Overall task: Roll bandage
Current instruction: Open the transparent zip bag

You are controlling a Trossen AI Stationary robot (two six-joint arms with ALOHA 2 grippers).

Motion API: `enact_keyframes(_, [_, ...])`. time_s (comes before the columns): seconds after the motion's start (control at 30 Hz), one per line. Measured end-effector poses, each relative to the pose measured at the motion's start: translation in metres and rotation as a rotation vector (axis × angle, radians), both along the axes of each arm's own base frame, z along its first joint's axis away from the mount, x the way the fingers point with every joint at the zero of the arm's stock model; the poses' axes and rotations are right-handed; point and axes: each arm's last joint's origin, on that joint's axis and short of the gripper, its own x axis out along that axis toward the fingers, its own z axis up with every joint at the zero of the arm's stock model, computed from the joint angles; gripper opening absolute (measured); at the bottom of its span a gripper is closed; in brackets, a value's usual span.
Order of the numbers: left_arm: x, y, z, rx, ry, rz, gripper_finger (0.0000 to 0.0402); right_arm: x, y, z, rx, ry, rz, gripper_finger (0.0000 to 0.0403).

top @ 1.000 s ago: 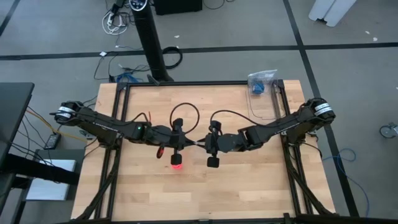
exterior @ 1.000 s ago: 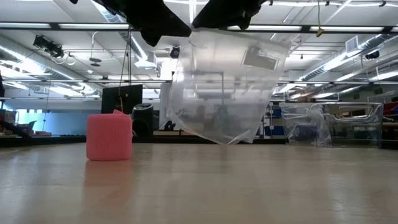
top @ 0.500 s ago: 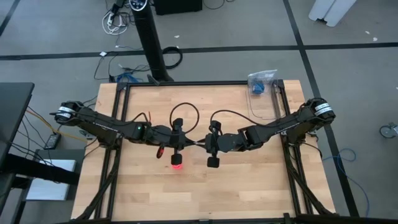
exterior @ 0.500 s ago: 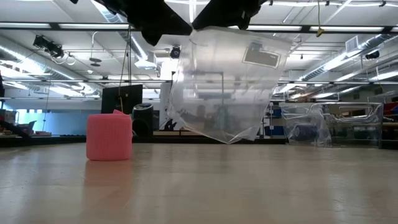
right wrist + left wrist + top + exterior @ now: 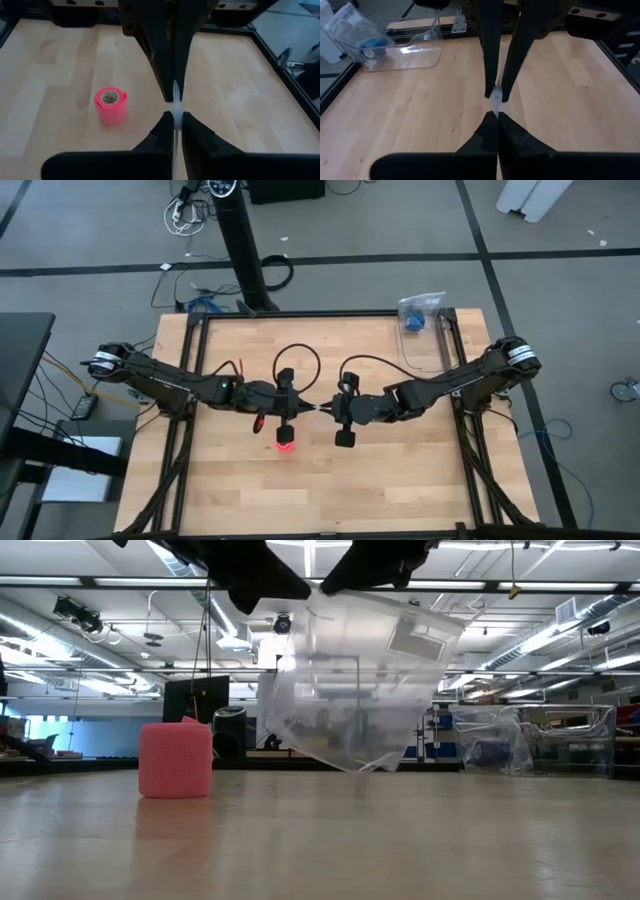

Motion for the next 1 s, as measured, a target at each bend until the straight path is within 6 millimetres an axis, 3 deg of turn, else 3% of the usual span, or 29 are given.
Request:
enact_keyframes(0.3, [0.000,0.000,0.000,0.000,-0.003,0.001,0.0001,-0.018,-0.001,0.004,0.024,0.094,-0.023,0.0019])
enact_keyframes(1.0, [0.000,0.000,0.000,0.000,-0.006,-0.002,0.0001,-0.048,0.012,-0.016,0.057,0.363,-0.098,0.0020])
